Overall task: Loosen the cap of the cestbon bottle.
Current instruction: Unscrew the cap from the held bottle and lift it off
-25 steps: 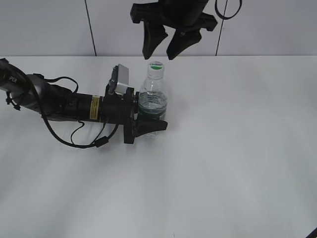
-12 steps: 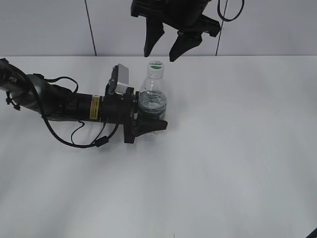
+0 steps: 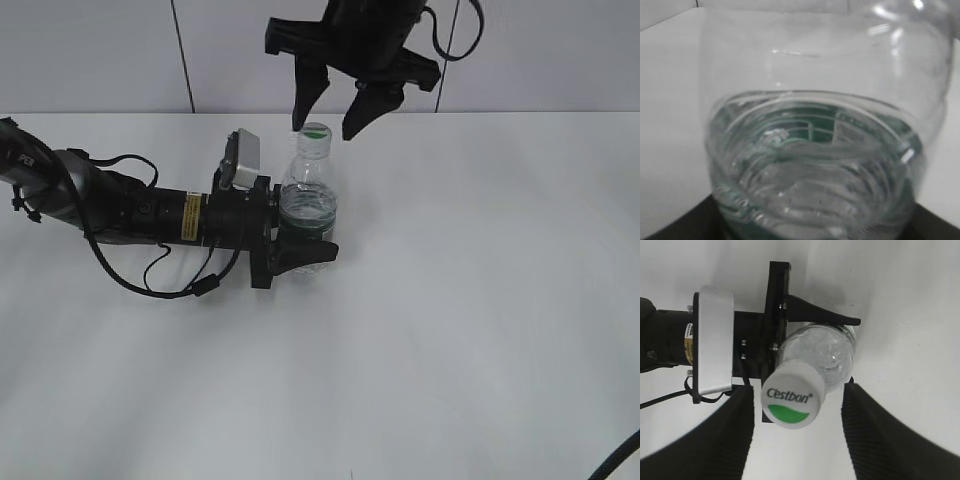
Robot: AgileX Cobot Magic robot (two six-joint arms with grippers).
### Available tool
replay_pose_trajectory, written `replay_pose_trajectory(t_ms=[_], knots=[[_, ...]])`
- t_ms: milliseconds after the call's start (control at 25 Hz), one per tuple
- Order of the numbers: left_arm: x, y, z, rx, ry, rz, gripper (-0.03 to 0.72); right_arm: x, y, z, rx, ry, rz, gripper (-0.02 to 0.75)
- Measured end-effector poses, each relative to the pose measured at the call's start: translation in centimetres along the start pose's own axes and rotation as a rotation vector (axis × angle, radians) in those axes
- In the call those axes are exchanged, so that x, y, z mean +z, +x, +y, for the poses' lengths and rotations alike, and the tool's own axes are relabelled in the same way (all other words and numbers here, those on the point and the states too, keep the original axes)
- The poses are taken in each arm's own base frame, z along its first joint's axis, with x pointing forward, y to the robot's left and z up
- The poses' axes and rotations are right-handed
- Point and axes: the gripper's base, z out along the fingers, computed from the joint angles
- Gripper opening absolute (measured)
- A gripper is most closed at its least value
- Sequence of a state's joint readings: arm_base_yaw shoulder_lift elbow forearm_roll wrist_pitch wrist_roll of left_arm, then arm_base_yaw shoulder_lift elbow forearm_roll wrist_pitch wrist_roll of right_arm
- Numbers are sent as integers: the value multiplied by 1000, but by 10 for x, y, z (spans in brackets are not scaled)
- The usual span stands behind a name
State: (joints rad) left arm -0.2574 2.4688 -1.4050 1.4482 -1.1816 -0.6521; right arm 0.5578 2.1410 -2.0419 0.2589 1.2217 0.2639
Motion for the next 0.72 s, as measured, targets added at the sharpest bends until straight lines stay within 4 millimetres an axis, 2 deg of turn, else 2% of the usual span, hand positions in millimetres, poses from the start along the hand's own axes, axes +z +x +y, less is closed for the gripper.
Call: replay_pose_trajectory(t_ms=[360,720], knots=[[0,0,0,0,-1,0,412,8,0,-2,7,2,17,429],[0,0,0,0,-1,0,412,9,0,-1,9,-3,19,429]])
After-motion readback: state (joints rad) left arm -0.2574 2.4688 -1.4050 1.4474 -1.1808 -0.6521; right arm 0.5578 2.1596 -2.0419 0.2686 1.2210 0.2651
